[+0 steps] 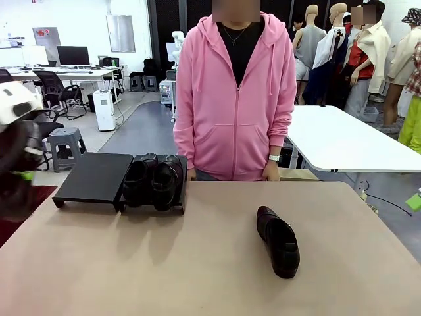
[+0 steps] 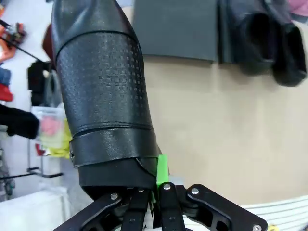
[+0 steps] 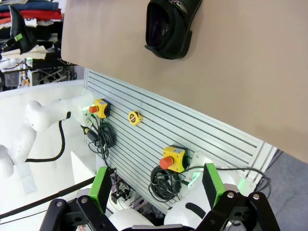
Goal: Organize the shoes by placing them on the stand.
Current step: Place the Shoe from the middle of the table onto the Shoes Stand.
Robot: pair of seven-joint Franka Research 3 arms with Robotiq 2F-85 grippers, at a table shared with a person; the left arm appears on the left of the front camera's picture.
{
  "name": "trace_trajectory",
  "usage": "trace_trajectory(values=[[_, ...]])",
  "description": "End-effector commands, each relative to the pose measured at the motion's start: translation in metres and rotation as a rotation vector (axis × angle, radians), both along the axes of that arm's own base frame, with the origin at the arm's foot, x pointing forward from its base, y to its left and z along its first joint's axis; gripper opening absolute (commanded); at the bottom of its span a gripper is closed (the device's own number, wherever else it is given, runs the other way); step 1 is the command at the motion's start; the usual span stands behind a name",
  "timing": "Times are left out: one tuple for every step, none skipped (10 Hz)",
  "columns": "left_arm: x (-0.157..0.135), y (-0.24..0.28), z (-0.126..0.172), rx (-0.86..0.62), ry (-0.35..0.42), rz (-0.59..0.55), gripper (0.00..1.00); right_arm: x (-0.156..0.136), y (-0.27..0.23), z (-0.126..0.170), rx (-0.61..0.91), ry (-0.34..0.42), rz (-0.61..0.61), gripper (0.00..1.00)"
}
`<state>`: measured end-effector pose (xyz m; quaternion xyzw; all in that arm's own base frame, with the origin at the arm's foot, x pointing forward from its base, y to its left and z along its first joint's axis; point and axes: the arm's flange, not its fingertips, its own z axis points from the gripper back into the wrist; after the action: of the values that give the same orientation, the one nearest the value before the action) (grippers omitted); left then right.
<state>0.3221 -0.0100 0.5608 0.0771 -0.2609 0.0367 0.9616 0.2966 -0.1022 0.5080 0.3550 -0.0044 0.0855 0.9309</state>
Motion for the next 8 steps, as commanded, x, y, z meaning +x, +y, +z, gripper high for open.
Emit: trace_trajectory(values=[[-0.002,0.005,-0.004,-0.049,-0.018,-0.016,0.00,-0.001,-0.002,0.004,-0.008,0.016,-0.005,1.00],[0.000,0.000,0.000,0.000,0.000,0.000,0.00,-0.001,-0.002,0.004,-0.008,0.016,-0.005,1.00],[0.000,0.000,0.000,0.000,0.000,0.000,0.00,-0.001,-0.002,0.004,-0.008,0.016,-0.005,1.00],[0.000,0.000,0.000,0.000,0.000,0.000,0.00,-0.001,-0.002,0.004,-0.008,0.016,-0.005,1.00],[0.000,0.000,0.000,0.000,0.000,0.000,0.00,-0.001,-0.002,0.004,-0.008,0.016,-0.005,1.00],[0.002,0.005,-0.004,0.000,0.016,-0.008,0.00,-0.001,-0.002,0.004,-0.008,0.016,-0.005,1.00],[0.048,0.017,0.006,0.004,0.123,-0.009,0.00,-0.001,-0.002,0.004,-0.008,0.016,-0.005,1.00],[0.101,0.022,0.014,0.028,0.129,-0.040,0.00,-0.001,-0.002,0.004,-0.008,0.016,-0.005,1.00]])
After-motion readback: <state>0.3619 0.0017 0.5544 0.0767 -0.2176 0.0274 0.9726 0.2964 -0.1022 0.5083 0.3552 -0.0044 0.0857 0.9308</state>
